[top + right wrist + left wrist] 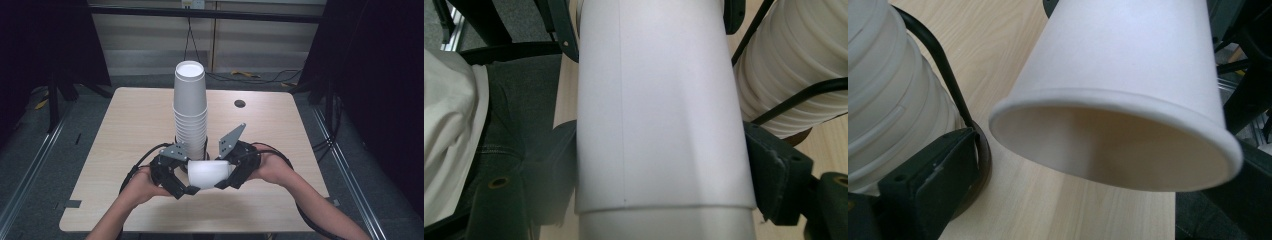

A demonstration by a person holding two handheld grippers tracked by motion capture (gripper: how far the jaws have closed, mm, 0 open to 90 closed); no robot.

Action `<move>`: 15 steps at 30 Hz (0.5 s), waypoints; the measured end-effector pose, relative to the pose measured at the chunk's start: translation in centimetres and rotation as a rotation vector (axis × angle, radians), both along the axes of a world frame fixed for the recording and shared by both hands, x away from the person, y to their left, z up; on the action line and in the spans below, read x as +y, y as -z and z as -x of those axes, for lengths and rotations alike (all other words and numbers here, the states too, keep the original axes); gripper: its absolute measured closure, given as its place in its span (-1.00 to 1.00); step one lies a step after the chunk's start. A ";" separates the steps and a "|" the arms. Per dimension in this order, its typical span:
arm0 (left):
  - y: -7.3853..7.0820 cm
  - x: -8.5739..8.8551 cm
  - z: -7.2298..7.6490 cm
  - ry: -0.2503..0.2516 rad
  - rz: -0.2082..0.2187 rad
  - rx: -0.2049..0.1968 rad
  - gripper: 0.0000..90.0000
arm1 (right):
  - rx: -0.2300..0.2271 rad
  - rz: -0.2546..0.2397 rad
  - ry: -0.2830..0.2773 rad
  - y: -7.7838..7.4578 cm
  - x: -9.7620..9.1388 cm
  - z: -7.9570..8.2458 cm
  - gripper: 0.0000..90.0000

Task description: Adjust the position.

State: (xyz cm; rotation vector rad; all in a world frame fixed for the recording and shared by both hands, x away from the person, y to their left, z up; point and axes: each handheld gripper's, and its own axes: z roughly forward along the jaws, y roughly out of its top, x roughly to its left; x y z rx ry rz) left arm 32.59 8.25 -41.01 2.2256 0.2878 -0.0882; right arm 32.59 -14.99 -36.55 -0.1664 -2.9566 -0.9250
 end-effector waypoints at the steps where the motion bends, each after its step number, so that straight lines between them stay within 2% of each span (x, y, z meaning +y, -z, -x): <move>1: 0.0 0.0 0.0 0.003 -0.002 -0.001 -1.00 | -0.002 0.002 0.000 -0.1 0.0 0.0 -0.47; 6: 0.2 -0.3 0.1 0.014 0.008 -0.003 -1.00 | 0.006 -0.022 -0.012 -0.1 0.0 0.0 -0.47; 10: 0.2 -0.3 0.2 0.005 0.019 0.018 -0.86 | 0.000 -0.031 -0.004 -0.2 -0.2 -0.1 -0.47; 15: -0.1 -0.3 0.3 0.021 0.013 0.005 -0.79 | 0.006 -0.039 -0.005 -0.3 -0.3 0.0 -0.46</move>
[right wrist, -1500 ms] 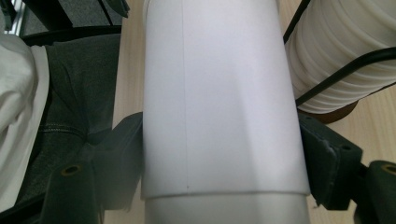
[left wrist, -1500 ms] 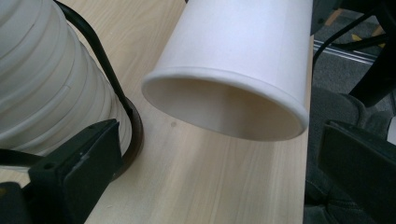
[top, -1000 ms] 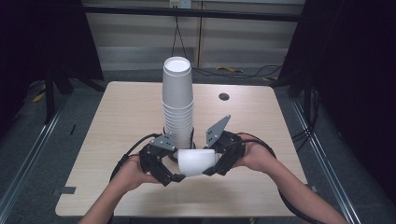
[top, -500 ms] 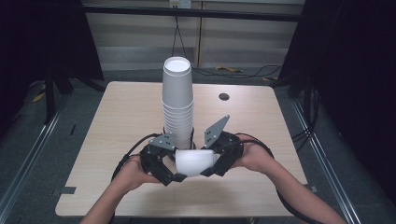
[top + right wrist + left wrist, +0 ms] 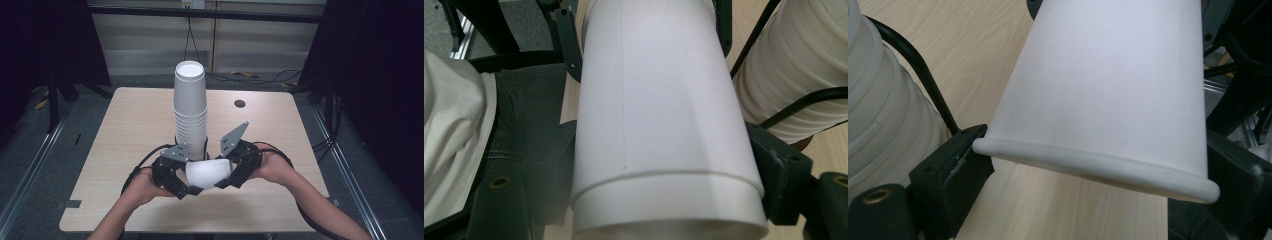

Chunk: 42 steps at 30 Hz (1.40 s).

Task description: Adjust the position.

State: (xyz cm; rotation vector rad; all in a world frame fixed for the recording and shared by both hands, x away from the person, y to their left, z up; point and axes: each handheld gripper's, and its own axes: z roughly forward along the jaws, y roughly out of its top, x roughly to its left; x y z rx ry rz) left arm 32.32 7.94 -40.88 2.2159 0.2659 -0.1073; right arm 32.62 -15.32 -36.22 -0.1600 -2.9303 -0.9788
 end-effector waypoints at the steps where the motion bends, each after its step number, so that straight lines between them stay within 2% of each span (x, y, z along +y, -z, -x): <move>1: -0.1 0.0 0.0 -0.001 0.007 0.003 -0.79 | -0.001 -0.005 -0.003 0.0 0.0 0.0 -0.46; 7: -0.6 0.0 0.1 0.005 -0.019 -0.026 -0.73 | -0.003 -0.008 -0.004 0.0 -0.2 0.0 -0.45; 11: -1.0 0.1 0.2 0.005 -0.021 -0.043 -0.71 | 0.007 -0.012 -0.002 0.4 -0.4 -0.2 -0.45; 14: -1.3 0.0 0.2 0.012 -0.044 -0.049 -0.69 | 0.008 -0.015 -0.007 0.5 -0.4 -0.3 -0.45; 24: -1.5 -0.2 0.1 0.017 -0.053 -0.038 -0.66 | 0.015 -0.007 -0.002 0.8 -0.5 -0.2 -0.48; 26: -1.5 -0.2 0.1 0.026 -0.053 -0.036 -0.66 | 0.012 -0.005 0.001 0.8 -0.4 -0.1 -0.53; 28: -1.6 -0.3 0.1 0.023 -0.061 -0.040 -0.65 | 0.003 -0.001 0.002 0.9 -0.2 -0.1 -0.64; 29: -1.6 -0.4 0.1 0.031 -0.078 -0.049 -0.66 | 0.001 0.001 -0.001 1.0 -0.2 0.0 -0.66; 30: -1.6 -0.5 0.2 0.027 -0.075 -0.040 -0.66 | 0.002 0.007 -0.002 1.0 -0.1 0.0 -0.69; 31: -1.6 -0.5 0.2 0.027 -0.075 -0.040 -0.66 | -0.001 0.015 -0.004 1.0 0.0 0.0 -0.70; 34: -1.8 -0.5 0.1 0.028 -0.110 -0.045 -0.66 | -0.003 0.033 0.006 1.0 -0.1 0.1 -0.70; 40: -1.8 -0.8 0.1 0.030 -0.153 -0.049 -0.66 | -0.016 0.037 0.011 0.6 -0.1 0.2 -0.70; 42: -1.7 -0.9 0.1 0.030 -0.154 -0.046 -0.66 | -0.028 0.048 0.010 0.5 -0.1 0.2 -0.70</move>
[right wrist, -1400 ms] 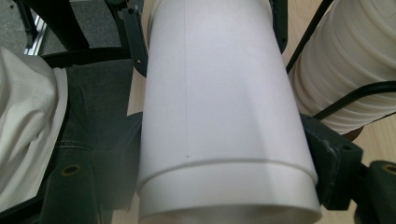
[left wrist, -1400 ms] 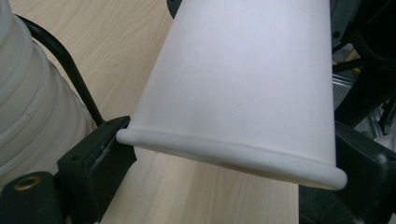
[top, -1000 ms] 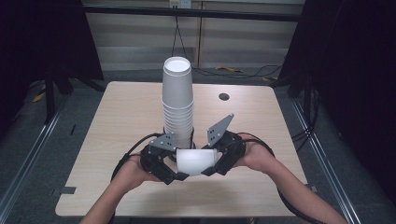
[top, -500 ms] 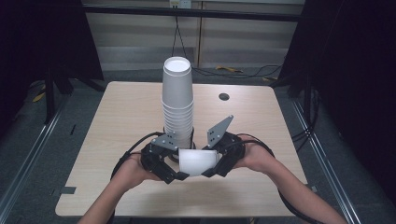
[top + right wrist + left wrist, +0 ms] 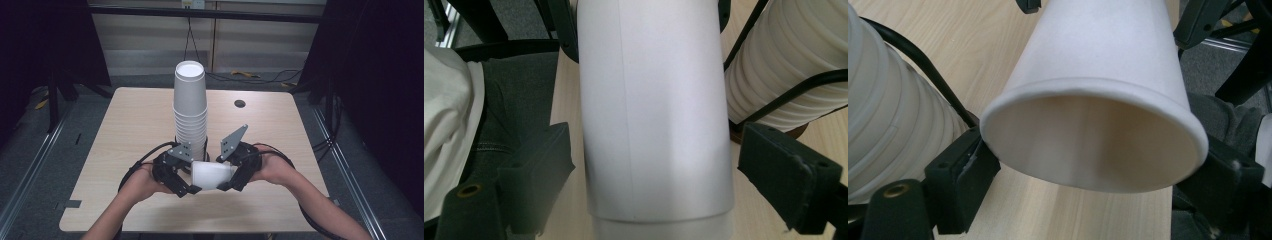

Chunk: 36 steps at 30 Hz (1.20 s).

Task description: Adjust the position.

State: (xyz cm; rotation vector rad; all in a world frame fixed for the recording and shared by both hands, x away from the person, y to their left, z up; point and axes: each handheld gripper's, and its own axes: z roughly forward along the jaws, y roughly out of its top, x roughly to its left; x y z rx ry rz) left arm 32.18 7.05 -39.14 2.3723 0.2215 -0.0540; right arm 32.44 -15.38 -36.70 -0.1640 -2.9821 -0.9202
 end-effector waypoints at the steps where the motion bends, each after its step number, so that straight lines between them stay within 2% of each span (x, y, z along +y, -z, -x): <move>1: 0.0 -0.1 0.0 0.002 -0.001 -0.001 -0.66 | 0.003 -0.003 -0.003 0.0 0.1 0.0 -0.70; 3: 0.0 -0.2 0.0 0.012 -0.020 -0.016 -0.66 | -0.004 0.004 -0.009 -0.2 0.2 0.1 -0.70; 5: 0.1 -0.4 0.1 0.006 -0.009 -0.003 -0.66 | -0.007 0.007 -0.015 -0.3 0.4 0.1 -0.70; 13: 0.1 -0.7 0.1 0.009 -0.014 -0.002 -0.66 | 0.008 0.024 -0.033 -0.2 0.8 0.2 -0.70; 21: 0.1 -0.9 0.1 0.017 -0.036 -0.008 -0.67 | 0.009 0.046 -0.038 0.0 1.1 0.2 -0.70; 27: 0.1 -0.9 0.1 0.014 -0.042 -0.001 -0.67 | 0.011 0.145 -0.048 0.2 1.5 0.4 -0.68; 36: 0.1 -1.0 0.2 0.021 -0.050 -0.006 -0.67 | 0.005 0.210 -0.061 0.3 2.1 0.5 -0.66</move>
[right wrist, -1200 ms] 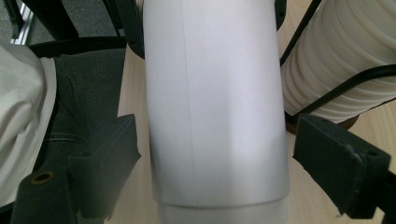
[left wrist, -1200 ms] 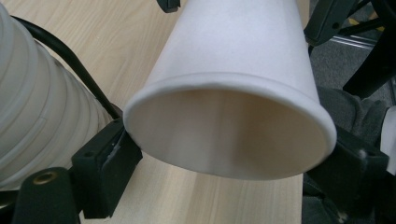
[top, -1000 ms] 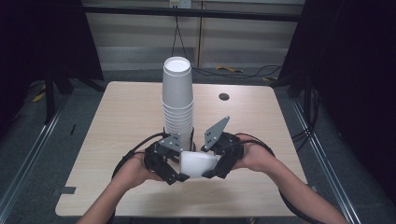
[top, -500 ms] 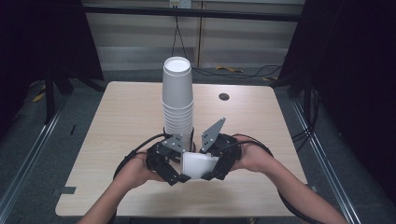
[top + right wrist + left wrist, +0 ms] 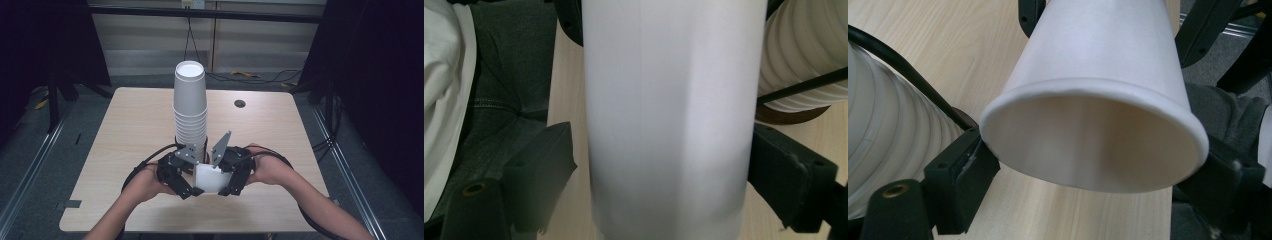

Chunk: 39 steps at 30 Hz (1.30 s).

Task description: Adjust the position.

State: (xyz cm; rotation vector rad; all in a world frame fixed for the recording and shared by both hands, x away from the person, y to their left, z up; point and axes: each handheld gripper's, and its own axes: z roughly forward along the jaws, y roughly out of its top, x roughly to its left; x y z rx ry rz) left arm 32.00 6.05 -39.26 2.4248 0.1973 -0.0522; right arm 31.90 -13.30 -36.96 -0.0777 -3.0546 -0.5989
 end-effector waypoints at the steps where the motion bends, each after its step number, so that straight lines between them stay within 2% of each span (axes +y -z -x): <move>1: 0.0 0.0 0.0 -0.001 -0.001 -0.001 -0.67 | -0.005 0.006 -0.003 0.0 0.1 0.0 -0.66; 7: -0.1 0.0 0.0 -0.005 -0.014 -0.003 -0.67 | -0.006 0.026 0.001 0.1 0.2 0.1 -0.66; 10: -0.2 -0.1 0.0 -0.003 -0.016 -0.008 -0.67 | -0.024 0.043 -0.004 0.3 0.3 0.0 -0.66; 22: -0.3 -0.6 0.2 0.002 -0.059 -0.024 -0.67 | -0.040 0.052 -0.017 0.5 0.7 0.0 -0.65; 36: -0.5 -1.0 0.4 0.000 -0.077 -0.039 -0.67 | -0.029 0.059 -0.019 0.8 0.8 0.1 -0.62; 39: -0.5 -0.9 0.4 0.003 -0.076 -0.034 -0.67 | -0.025 0.062 -0.019 0.8 0.7 0.1 -0.53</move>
